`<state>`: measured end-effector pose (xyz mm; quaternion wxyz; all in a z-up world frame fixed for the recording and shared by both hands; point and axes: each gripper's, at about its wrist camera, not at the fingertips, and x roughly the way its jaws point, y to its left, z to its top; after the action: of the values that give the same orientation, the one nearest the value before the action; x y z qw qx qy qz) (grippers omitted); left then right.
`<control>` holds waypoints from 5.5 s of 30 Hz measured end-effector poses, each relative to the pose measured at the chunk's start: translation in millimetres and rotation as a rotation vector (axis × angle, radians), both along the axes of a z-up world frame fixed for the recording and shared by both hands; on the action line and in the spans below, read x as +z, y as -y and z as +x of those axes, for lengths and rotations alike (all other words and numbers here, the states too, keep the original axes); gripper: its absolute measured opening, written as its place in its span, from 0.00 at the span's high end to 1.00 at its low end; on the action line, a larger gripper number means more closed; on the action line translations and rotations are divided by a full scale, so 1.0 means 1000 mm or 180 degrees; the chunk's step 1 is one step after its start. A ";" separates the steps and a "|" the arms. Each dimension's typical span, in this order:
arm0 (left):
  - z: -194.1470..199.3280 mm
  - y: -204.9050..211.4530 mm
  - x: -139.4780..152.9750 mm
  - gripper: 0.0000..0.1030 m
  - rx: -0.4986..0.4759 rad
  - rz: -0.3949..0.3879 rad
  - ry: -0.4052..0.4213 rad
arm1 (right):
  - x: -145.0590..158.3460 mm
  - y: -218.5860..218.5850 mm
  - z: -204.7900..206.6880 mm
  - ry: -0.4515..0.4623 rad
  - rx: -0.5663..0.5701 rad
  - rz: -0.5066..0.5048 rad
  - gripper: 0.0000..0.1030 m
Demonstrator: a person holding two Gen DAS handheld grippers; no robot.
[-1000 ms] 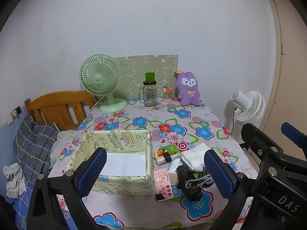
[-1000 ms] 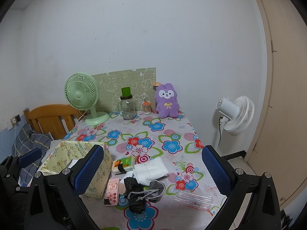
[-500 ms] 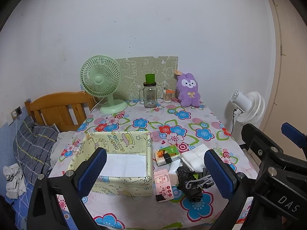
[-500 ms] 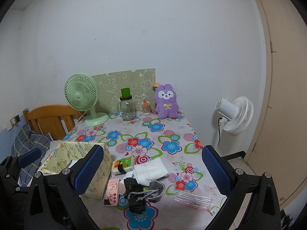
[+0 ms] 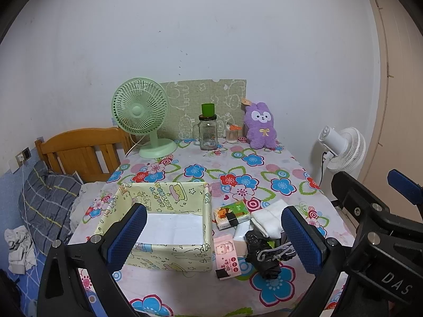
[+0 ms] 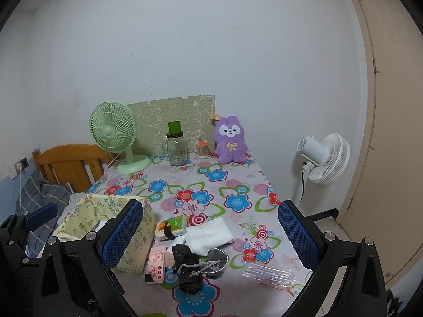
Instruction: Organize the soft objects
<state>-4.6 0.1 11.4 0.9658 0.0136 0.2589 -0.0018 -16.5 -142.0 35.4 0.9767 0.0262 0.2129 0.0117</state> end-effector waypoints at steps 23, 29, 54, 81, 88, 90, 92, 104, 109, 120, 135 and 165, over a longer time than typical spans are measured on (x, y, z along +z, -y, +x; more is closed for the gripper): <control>-0.002 0.001 -0.003 0.01 0.0009 -0.0009 0.0047 | -0.001 -0.003 0.001 0.0004 -0.0002 -0.0013 0.00; -0.001 0.003 -0.005 0.03 -0.0007 -0.0009 0.0036 | -0.002 -0.003 0.003 -0.0004 0.0004 -0.0011 0.00; 0.008 0.048 -0.046 0.07 -0.0325 -0.0157 -0.0126 | -0.037 0.031 0.002 -0.0041 0.0032 0.0066 0.01; 0.051 0.080 -0.138 0.07 -0.0363 -0.0071 -0.0682 | -0.128 0.048 0.049 -0.0553 0.0237 0.0101 0.03; 0.056 0.075 -0.153 0.08 -0.0322 -0.0027 -0.0788 | -0.148 0.035 0.061 -0.0743 0.0324 0.0101 0.04; 0.057 0.073 -0.157 0.08 -0.0320 -0.0029 -0.0826 | -0.152 0.033 0.066 -0.0799 0.0338 0.0105 0.05; 0.058 0.071 -0.160 0.08 -0.0325 -0.0035 -0.0855 | -0.156 0.030 0.069 -0.0842 0.0351 0.0106 0.06; 0.064 0.067 -0.170 0.10 -0.0368 -0.0038 -0.0970 | -0.177 0.014 0.089 -0.1115 0.0510 0.0107 0.35; 0.067 0.066 -0.170 0.11 -0.0353 -0.0059 -0.0986 | -0.183 0.014 0.092 -0.1259 0.0587 0.0247 0.57; 0.075 0.079 -0.166 0.12 -0.0409 -0.0123 -0.0943 | -0.168 0.030 0.086 -0.1124 0.0379 0.0179 0.64; 0.086 0.083 -0.179 0.57 -0.0433 -0.0110 -0.1096 | -0.174 0.038 0.094 -0.1185 0.0286 0.0230 0.64; 0.074 0.068 -0.092 0.58 -0.0391 -0.0158 -0.0575 | -0.095 0.028 0.080 -0.0695 0.0316 0.0135 0.64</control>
<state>69.0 -67.9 -80.2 0.9367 0.0053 0.3434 -0.0685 63.2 -169.5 -59.9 0.9451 0.0374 0.3187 0.0616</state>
